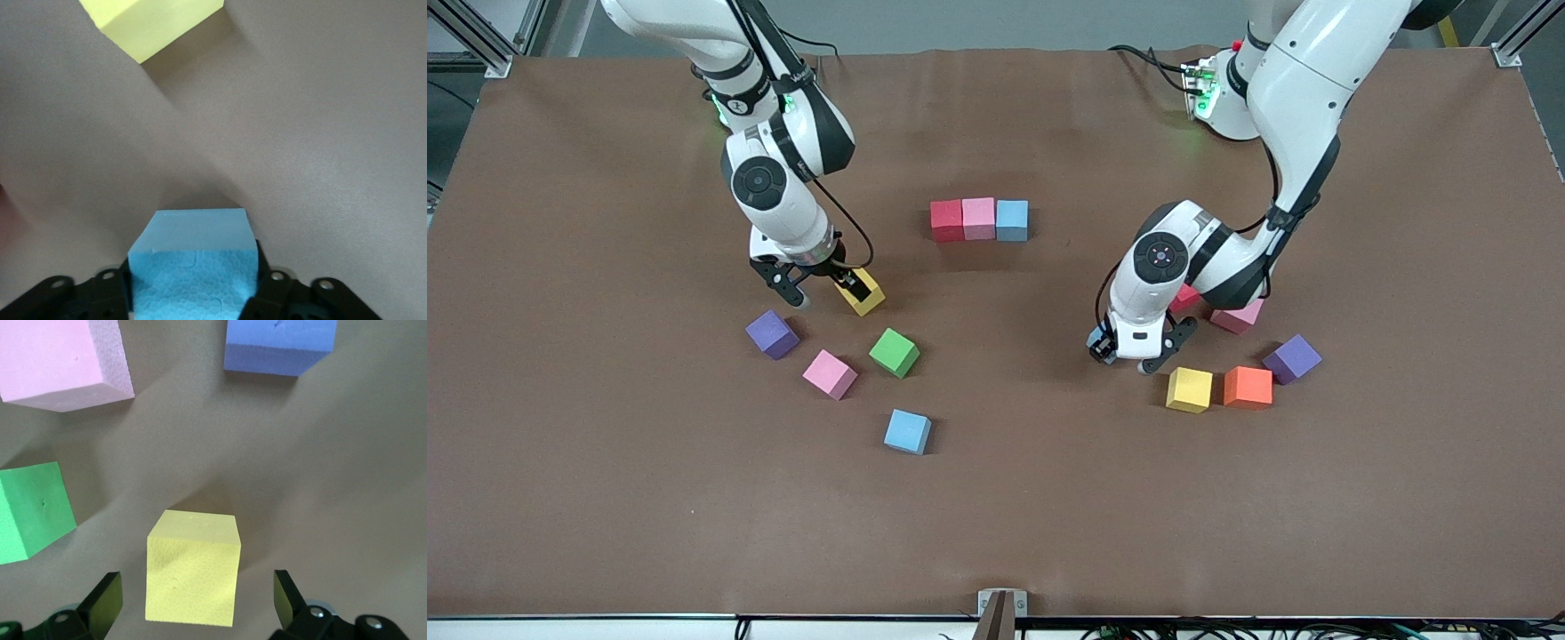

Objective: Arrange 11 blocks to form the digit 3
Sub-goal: 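Grasp the yellow cube with the right gripper while the left grasps cyan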

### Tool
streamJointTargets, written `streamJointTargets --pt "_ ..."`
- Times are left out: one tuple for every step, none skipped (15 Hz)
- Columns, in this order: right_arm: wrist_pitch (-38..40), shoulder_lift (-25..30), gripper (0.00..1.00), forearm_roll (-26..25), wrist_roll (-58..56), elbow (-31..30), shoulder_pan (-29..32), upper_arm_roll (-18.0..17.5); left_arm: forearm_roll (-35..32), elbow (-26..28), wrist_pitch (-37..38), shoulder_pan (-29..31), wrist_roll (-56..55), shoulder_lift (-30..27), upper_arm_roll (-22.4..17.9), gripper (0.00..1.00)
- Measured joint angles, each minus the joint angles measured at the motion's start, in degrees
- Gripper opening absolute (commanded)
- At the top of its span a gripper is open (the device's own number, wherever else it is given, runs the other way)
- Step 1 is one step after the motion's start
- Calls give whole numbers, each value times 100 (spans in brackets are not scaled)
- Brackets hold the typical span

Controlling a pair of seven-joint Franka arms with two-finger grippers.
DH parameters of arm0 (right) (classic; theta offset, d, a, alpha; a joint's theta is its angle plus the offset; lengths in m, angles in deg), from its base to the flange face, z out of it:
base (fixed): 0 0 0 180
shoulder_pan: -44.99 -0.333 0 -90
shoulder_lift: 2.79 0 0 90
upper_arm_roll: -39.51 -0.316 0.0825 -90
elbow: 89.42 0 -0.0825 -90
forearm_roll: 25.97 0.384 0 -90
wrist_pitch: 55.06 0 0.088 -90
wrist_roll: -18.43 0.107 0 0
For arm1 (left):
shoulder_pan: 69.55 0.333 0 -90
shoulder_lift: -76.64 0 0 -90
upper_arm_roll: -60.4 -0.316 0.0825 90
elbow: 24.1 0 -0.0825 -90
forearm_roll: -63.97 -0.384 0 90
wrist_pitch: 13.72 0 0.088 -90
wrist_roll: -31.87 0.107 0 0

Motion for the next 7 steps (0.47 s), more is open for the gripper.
streamJointTargets --pt "-114 -60 100 0 -1 -13 0 0 0 -9 0 0 0 0 7 46" --pt "-246 -146 100 0 -2 -25 0 0 0 -21 0 -1 0 -1 11 46" --pt "-371 -239 100 0 -3 -30 0 0 0 -36 0 0 -1 -2 12 46" --pt "-457 -334 100 0 -3 -30 0 0 0 -64 0 0 -2 -3 12 46" --pt "-511 -408 100 0 -4 -30 1 0 3 -106 0 1 -11 -7 12 46" --pt "-543 -456 100 0 -4 -30 1 0 20 -152 0 2 -37 -15 13 46" --pt "-546 -480 98 0 -4 -30 1 0 52 -193 0 2 -69 -35 14 43"
